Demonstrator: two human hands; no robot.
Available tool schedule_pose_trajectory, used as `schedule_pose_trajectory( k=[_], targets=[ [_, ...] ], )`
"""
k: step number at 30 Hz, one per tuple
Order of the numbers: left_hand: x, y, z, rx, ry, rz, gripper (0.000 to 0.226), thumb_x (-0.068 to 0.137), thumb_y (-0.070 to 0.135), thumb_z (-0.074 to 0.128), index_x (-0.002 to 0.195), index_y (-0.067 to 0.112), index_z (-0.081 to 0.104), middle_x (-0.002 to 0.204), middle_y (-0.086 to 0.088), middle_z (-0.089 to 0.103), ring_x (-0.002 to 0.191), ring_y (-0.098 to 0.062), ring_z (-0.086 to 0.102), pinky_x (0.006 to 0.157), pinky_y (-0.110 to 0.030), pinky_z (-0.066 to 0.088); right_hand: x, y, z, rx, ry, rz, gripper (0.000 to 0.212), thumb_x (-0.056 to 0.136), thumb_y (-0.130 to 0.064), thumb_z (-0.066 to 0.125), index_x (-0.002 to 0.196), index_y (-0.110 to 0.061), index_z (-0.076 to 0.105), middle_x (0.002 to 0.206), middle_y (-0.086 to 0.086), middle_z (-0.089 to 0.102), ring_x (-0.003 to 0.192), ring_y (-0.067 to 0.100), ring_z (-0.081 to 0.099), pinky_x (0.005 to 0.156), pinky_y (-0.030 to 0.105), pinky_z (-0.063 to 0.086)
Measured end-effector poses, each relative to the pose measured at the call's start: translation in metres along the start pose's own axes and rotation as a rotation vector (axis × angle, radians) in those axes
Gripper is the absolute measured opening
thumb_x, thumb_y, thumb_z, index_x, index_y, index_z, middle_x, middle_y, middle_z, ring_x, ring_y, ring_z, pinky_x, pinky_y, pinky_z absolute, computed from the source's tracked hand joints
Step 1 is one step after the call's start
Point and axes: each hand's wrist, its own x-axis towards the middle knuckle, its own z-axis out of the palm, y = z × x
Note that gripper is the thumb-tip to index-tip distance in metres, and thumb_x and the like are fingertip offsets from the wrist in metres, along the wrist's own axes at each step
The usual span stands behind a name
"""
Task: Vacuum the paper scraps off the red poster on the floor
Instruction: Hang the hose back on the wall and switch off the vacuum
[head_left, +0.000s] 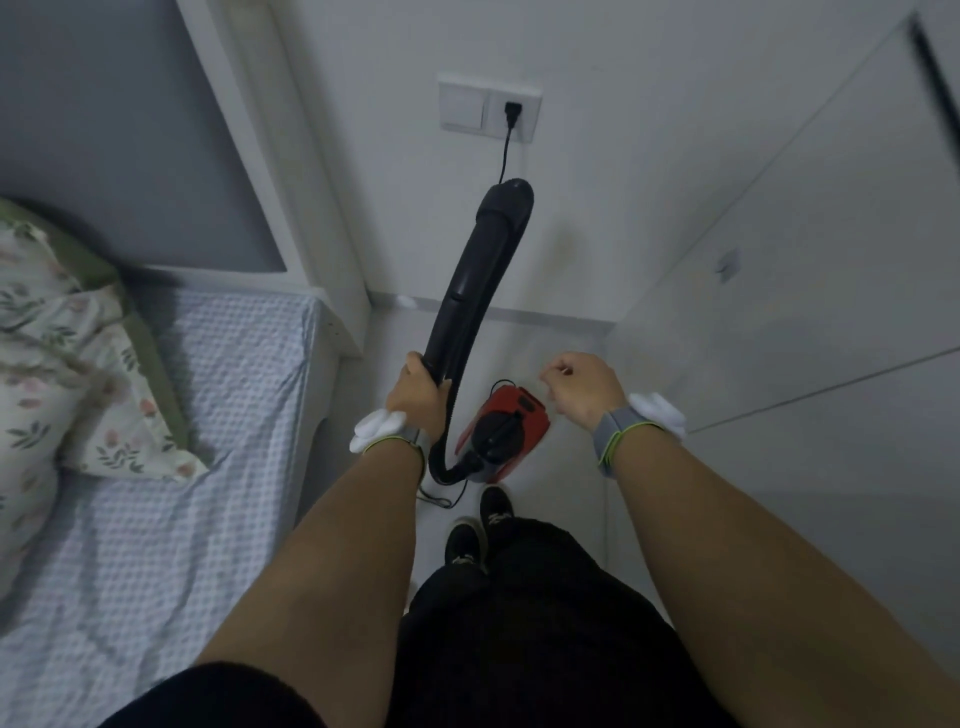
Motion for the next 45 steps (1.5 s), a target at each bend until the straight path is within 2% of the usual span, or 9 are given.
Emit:
schedule_pose_trajectory(
  k=[7, 13, 18, 20, 26, 33, 37, 41, 45],
  targets=[
    [0.024, 0.019, -0.002, -0.031, 0.035, -0.02, 0.031, 0.098, 0.03, 0.054, 0.116, 0.009, 0.04, 0.112, -0.016, 0.061, 0.085, -0.033, 0.058, 0.071, -0.037, 0.042, 0.035, -0.019, -0.006, -0.001, -0.02, -0.024, 0.021, 0.09, -0.028, 0.056, 0.09, -0.018, 0.074, 0.095, 0.008, 0.076, 0.09, 0.034, 0.07, 0.087, 0.04, 0.057],
    [0.064, 0.048, -0.011, -0.074, 0.077, -0.061, 0.03, 0.099, 0.029, 0.053, 0.118, 0.01, 0.04, 0.112, -0.014, 0.061, 0.08, -0.023, 0.05, 0.071, -0.035, 0.038, 0.07, -0.021, -0.013, 0.044, -0.088, 0.006, 0.021, 0.089, -0.032, 0.056, 0.072, -0.027, 0.065, 0.081, 0.003, 0.072, 0.084, 0.037, 0.07, 0.083, 0.046, 0.059],
    [0.103, 0.071, -0.02, -0.095, 0.149, -0.084, 0.035, 0.1, 0.031, 0.052, 0.124, 0.01, 0.039, 0.113, -0.014, 0.062, 0.088, -0.031, 0.058, 0.072, -0.036, 0.04, 0.112, -0.035, -0.025, 0.101, -0.138, -0.007, 0.022, 0.089, -0.035, 0.056, 0.07, -0.029, 0.063, 0.076, 0.001, 0.069, 0.084, 0.038, 0.069, 0.082, 0.052, 0.059],
    [0.123, 0.081, -0.024, -0.114, 0.196, -0.121, 0.037, 0.1, 0.029, 0.052, 0.128, 0.01, 0.038, 0.113, -0.014, 0.062, 0.093, -0.035, 0.061, 0.072, -0.036, 0.041, 0.132, -0.057, -0.033, 0.111, -0.174, -0.046, 0.023, 0.094, -0.029, 0.055, 0.073, -0.028, 0.062, 0.075, 0.001, 0.067, 0.08, 0.034, 0.069, 0.08, 0.049, 0.06],
    [0.146, 0.086, -0.035, -0.127, 0.217, -0.163, 0.034, 0.1, 0.025, 0.051, 0.127, 0.01, 0.037, 0.096, -0.002, 0.054, 0.079, -0.025, 0.053, 0.07, -0.036, 0.041, 0.157, -0.113, -0.031, 0.151, -0.257, -0.213, 0.018, 0.095, -0.023, 0.051, 0.092, -0.024, 0.069, 0.076, -0.004, 0.068, 0.074, 0.024, 0.066, 0.081, 0.046, 0.06],
    [0.178, 0.075, -0.062, -0.129, 0.285, -0.224, 0.031, 0.097, 0.025, 0.056, 0.123, 0.011, 0.043, 0.092, -0.006, 0.056, 0.083, -0.029, 0.058, 0.07, -0.034, 0.04, 0.157, -0.194, -0.009, 0.274, -0.364, -0.34, 0.039, 0.096, -0.034, 0.053, 0.135, -0.041, 0.05, 0.124, -0.013, 0.059, 0.083, 0.021, 0.069, 0.077, 0.04, 0.062],
    [0.194, 0.061, -0.076, -0.143, 0.306, -0.215, 0.028, 0.098, 0.023, 0.055, 0.121, 0.012, 0.045, 0.089, -0.001, 0.056, 0.078, -0.024, 0.054, 0.067, -0.032, 0.039, 0.158, -0.237, 0.019, 0.25, -0.325, -0.403, 0.04, 0.094, -0.036, 0.049, 0.134, -0.037, 0.047, 0.134, -0.012, 0.056, 0.103, 0.03, 0.068, 0.09, 0.051, 0.057],
    [0.213, 0.051, -0.089, -0.226, 0.355, -0.218, 0.026, 0.097, 0.024, 0.052, 0.118, 0.01, 0.048, 0.088, -0.001, 0.056, 0.081, -0.027, 0.058, 0.068, -0.034, 0.042, 0.158, -0.276, 0.036, 0.227, -0.305, -0.383, 0.043, 0.095, -0.016, 0.044, 0.136, -0.024, 0.051, 0.13, 0.002, 0.063, 0.105, 0.033, 0.067, 0.094, 0.051, 0.055],
    [0.234, 0.041, -0.104, -0.222, 0.338, -0.262, 0.029, 0.096, 0.023, 0.053, 0.119, 0.006, 0.048, 0.091, -0.004, 0.054, 0.08, -0.021, 0.05, 0.069, -0.035, 0.04, 0.161, -0.311, 0.05, 0.202, -0.301, -0.368, 0.039, 0.092, -0.024, 0.049, 0.13, -0.017, 0.052, 0.116, 0.01, 0.068, 0.095, 0.035, 0.071, 0.088, 0.051, 0.058]
  ],
)
